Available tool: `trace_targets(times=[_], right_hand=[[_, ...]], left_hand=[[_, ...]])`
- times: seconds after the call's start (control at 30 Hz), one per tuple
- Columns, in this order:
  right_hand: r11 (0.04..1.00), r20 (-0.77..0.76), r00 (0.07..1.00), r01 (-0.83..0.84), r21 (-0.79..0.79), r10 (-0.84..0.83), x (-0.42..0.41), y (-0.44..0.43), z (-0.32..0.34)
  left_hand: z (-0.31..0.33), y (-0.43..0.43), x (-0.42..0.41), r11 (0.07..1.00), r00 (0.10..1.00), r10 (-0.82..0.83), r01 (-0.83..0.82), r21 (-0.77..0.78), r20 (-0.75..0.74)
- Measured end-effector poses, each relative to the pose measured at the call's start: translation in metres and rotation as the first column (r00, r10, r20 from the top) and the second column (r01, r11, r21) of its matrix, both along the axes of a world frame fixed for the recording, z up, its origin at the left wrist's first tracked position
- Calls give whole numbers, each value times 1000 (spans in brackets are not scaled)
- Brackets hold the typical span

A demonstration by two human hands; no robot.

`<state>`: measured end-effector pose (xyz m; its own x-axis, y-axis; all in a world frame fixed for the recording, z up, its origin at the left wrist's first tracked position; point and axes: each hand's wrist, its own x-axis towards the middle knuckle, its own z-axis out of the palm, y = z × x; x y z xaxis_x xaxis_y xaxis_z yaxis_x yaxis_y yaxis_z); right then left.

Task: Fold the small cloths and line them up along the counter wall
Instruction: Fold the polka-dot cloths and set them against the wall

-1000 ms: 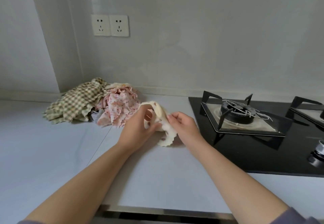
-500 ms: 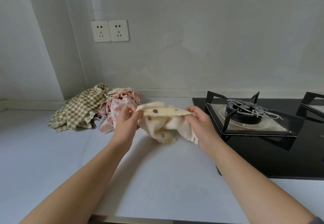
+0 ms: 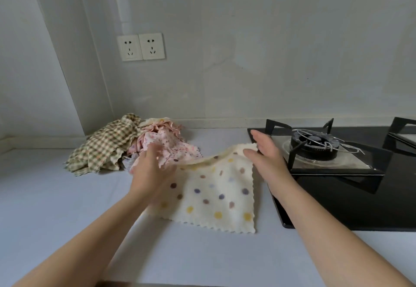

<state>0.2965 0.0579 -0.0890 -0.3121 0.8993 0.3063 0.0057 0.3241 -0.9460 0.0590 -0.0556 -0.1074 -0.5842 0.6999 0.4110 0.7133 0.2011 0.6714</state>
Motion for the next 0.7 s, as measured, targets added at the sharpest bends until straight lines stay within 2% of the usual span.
trace_targets(times=[0.07,0.1,0.17,0.27,0.37,0.43,0.53,0.6,0.63,0.67,0.7], right_hand=[[957,217,973,18,289,-83,-5,-6,-5],[936,273,959,-22,350,-80,-9,-8,-8],[940,396,918,-138,313,3,-17,-15,-13],[946,614,785,-255,202,80,-22,-18,-23],[953,665,744,-245,178,67,-23,-18,-23],[933,734,679,-262,246,-3,-22,-18,-21],[892,843,536,-404,203,51,-22,-24,-18],[866,917,390,-485,122,89,-23,-28,-17],[856,936,346,-502,124,68,-24,-30,-17],[850,939,342,-502,158,27,-24,-31,-19],[848,925,378,-483,221,-26,-24,-32,-19]], left_hand=[[-7,-6,6,996,969,-93,91,-18,-227],[-7,-9,9,986,946,-167,157,-60,-277],[-9,-13,13,947,895,-316,277,-163,-315],[-18,-17,11,900,830,-435,383,-209,-350],[-19,-21,6,861,789,-507,452,-233,-346],[-15,-24,4,834,752,-551,481,-270,-362],[-18,-23,3,836,736,-548,481,-263,-398],[-24,-20,4,875,762,-483,441,-202,-431],[-24,-18,6,898,783,-438,405,-171,-441],[-24,-17,9,920,810,-389,366,-139,-438],[-23,-17,10,936,836,-347,336,-104,-425]])
